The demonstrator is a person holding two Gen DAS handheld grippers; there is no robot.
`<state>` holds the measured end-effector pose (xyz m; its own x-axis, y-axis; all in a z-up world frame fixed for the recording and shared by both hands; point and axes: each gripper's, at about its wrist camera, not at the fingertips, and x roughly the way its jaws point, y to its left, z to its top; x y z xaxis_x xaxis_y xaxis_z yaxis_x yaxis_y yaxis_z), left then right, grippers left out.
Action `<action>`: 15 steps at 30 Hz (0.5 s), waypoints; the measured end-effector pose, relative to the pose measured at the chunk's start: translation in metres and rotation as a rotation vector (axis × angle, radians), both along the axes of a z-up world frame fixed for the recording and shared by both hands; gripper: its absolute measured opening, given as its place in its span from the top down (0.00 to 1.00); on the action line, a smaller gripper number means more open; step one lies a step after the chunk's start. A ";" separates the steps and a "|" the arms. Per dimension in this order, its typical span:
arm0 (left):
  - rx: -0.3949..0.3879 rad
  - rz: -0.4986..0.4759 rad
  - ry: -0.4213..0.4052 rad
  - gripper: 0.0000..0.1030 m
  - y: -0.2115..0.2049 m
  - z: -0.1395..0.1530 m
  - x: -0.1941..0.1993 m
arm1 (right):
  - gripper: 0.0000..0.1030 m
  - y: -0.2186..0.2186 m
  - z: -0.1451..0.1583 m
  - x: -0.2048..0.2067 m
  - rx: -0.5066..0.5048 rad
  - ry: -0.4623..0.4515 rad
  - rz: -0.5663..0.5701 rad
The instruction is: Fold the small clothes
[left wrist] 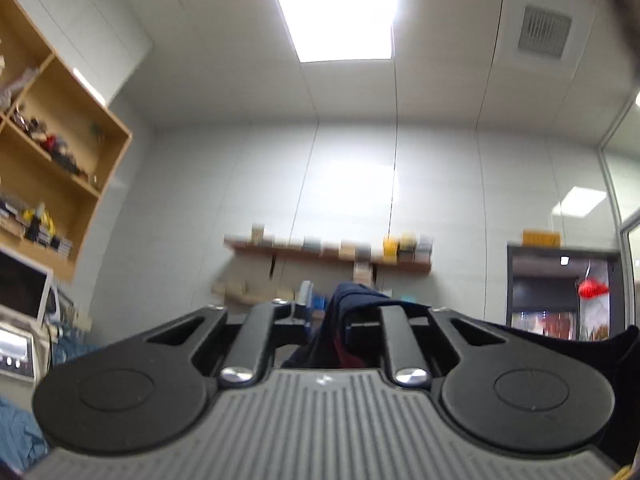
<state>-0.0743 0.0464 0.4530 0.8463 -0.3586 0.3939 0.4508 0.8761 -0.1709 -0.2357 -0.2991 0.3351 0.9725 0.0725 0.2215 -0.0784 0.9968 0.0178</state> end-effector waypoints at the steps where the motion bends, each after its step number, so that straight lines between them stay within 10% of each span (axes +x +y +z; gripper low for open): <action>1: -0.015 0.005 -0.017 0.80 0.003 0.004 -0.007 | 0.97 0.002 0.005 -0.007 0.002 -0.036 -0.007; 7: 0.004 0.068 0.066 0.79 -0.014 -0.019 0.003 | 0.97 0.005 0.000 0.012 -0.012 -0.079 -0.048; 15: 0.286 0.092 0.582 0.78 -0.091 -0.188 0.174 | 0.97 -0.020 -0.114 0.168 0.016 0.378 -0.183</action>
<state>0.0996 -0.0447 0.2652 0.9246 -0.2974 -0.2380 0.2761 0.9537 -0.1192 -0.0674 -0.3195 0.2210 0.9820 -0.1099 -0.1536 0.1153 0.9930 0.0266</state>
